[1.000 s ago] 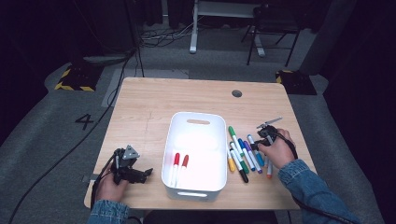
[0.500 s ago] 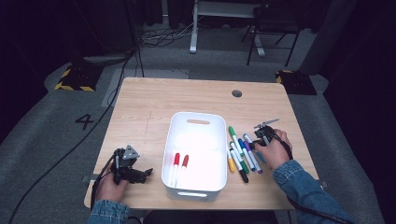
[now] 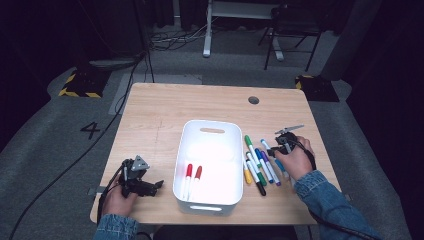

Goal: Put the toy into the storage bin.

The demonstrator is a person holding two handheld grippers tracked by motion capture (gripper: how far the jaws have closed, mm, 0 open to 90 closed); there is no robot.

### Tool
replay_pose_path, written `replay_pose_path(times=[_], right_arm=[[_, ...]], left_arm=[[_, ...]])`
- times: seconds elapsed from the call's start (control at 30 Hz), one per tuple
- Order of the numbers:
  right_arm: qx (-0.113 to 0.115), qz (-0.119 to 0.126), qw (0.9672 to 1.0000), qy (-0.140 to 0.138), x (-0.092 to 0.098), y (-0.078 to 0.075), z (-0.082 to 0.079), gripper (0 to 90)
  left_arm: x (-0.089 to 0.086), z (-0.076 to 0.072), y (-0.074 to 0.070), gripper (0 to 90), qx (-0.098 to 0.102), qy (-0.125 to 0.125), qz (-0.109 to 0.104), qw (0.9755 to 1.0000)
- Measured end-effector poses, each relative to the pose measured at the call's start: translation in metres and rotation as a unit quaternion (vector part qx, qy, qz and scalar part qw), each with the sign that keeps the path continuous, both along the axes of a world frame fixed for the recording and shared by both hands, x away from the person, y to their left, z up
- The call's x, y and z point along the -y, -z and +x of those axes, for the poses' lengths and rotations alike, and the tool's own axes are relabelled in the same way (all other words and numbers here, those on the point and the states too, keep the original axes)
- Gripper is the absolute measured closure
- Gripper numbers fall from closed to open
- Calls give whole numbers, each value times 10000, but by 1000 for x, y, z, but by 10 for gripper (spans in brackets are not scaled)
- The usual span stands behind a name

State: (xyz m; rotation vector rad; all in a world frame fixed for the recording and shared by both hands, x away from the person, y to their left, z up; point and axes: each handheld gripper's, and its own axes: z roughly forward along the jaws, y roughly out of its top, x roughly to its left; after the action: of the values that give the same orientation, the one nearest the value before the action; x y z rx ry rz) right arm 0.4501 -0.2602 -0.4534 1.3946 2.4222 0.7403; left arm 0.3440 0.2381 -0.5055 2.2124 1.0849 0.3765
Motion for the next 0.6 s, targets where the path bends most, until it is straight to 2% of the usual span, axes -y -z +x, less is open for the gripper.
replay_pose_path(times=[0.2, 0.47, 0.6], right_arm=[[83, 75, 9999, -73, -1, -10, -2, 772], [18, 161, 9998, -79, -3, -8, -2, 773], [62, 238, 9996, -152, -2, -13, -4, 773]], left_arm=[[0, 0, 0, 0, 0, 2, 1, 10000], [0, 0, 0, 0, 0, 2, 1, 10000], [0, 0, 0, 0, 0, 3, 1, 10000]])
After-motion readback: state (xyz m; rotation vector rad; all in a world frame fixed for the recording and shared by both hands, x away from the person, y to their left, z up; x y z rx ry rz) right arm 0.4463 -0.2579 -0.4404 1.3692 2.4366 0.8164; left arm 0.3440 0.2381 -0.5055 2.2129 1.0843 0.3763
